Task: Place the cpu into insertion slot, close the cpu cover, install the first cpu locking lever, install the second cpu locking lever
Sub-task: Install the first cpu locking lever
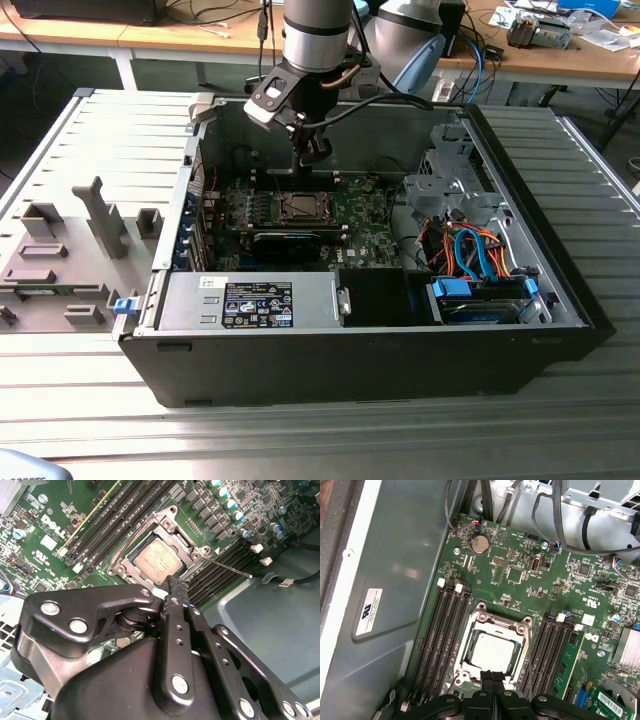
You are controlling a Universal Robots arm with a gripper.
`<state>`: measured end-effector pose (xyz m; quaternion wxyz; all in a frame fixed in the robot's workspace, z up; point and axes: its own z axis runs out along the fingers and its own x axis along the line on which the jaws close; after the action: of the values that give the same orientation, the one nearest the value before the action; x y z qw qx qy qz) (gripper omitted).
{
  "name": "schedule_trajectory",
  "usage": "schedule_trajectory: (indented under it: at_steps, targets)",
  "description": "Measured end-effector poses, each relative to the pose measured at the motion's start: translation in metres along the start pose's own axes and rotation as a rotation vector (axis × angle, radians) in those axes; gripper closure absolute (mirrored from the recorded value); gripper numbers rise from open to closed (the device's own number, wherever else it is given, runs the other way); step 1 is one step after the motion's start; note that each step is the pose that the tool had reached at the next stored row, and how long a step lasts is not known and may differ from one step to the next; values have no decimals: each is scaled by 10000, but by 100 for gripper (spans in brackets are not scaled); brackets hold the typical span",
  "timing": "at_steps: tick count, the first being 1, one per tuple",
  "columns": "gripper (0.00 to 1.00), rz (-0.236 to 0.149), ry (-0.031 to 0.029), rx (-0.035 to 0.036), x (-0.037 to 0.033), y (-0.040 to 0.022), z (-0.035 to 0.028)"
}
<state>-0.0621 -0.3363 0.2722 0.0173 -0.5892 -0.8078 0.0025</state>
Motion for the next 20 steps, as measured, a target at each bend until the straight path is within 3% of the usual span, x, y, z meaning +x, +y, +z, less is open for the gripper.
schedule_trajectory:
  at_steps: [20]
  targets:
    - [89,-452,-10,12,-1,0,0]
